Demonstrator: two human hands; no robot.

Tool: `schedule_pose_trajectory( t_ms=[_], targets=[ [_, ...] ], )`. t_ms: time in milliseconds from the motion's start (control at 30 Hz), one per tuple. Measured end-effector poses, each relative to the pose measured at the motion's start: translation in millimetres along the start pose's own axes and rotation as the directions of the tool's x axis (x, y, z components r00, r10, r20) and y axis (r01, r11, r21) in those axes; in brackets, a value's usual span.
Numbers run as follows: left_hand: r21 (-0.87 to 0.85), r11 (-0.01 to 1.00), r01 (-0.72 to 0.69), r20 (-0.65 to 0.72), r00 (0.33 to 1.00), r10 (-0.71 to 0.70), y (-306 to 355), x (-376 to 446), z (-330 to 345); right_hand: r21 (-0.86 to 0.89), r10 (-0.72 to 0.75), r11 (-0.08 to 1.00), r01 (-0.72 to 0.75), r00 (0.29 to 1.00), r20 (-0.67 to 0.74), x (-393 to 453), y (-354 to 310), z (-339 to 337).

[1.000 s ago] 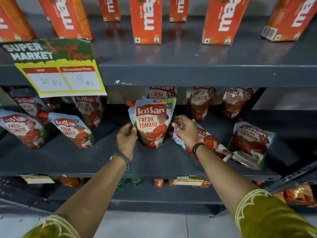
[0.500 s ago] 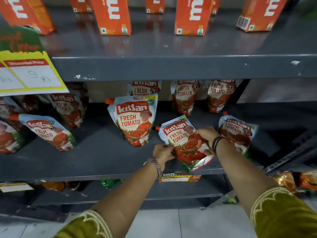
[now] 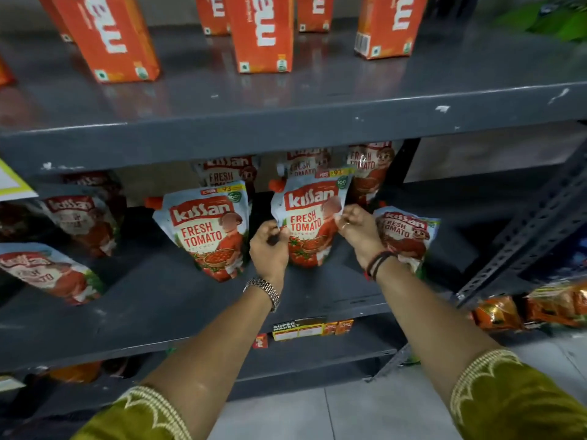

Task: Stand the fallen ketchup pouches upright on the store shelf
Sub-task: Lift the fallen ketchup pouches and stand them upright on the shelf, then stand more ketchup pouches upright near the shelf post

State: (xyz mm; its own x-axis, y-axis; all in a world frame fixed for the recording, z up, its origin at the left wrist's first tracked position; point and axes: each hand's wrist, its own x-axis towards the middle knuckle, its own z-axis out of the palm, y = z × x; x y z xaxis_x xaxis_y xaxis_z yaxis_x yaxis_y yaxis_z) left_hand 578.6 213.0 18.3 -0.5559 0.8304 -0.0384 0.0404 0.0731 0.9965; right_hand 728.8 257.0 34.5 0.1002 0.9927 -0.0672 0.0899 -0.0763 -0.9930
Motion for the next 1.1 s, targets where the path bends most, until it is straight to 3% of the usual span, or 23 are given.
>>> schedule_pose_trajectory(
  t_ms=[167, 233, 333, 433, 533, 667, 767, 867, 1000, 1100],
  targets=[
    [0.084, 0.996, -0.006, 0.011, 1.000, 0.005, -7, 2, 0, -0.068, 0.006, 0.998, 0.000, 0.996, 0.093, -4, 4, -6],
    [0.037, 0.993, 0.114, 0.030, 0.993, -0.115, -8, 4, 2, -0.137, 0.005, 0.990, 0.008, 0.996, 0.093, -3, 3, -18],
    [-0.085, 0.889, 0.450, 0.035, 0.893, -0.449, -14, -11, 6, -0.336, -0.070, 0.942, 0.020, 0.988, -0.138, 0, 12, -54],
    [0.011, 0.785, 0.619, 0.257, 0.757, -0.600, -21, -37, 19, -0.311, 0.032, 0.934, -0.177, 0.907, -0.421, -7, 17, -91],
    [0.181, 0.814, 0.552, 0.456, 0.686, -0.567, -13, -53, 49, -0.229, 0.269, 0.889, -0.396, 0.858, -0.436, -13, 27, -116],
    [0.280, 0.885, 0.372, 0.535, 0.705, -0.466, 5, -49, 93, -0.224, 0.395, 0.836, -0.501, 0.832, -0.389, -5, 41, -132],
    [0.358, 0.892, 0.277, 0.571, 0.691, -0.443, 1, -33, 123, -0.012, 0.499, 0.843, -0.537, 0.791, -0.354, 6, 53, -138],
    [0.394, 0.876, 0.279, 0.602, 0.641, -0.476, -23, -14, 147, 0.239, 0.604, 0.797, -0.555, 0.749, -0.273, 9, 50, -141],
    [0.411, 0.872, 0.268, 0.627, 0.611, -0.483, -16, -17, 148, 0.240, 0.606, 0.792, -0.561, 0.767, -0.211, 8, 44, -148],
    [0.353, 0.871, 0.343, 0.684, 0.541, -0.490, -1, -26, 138, 0.146, 0.562, 0.827, -0.543, 0.794, -0.232, 14, 48, -154]
  ],
)
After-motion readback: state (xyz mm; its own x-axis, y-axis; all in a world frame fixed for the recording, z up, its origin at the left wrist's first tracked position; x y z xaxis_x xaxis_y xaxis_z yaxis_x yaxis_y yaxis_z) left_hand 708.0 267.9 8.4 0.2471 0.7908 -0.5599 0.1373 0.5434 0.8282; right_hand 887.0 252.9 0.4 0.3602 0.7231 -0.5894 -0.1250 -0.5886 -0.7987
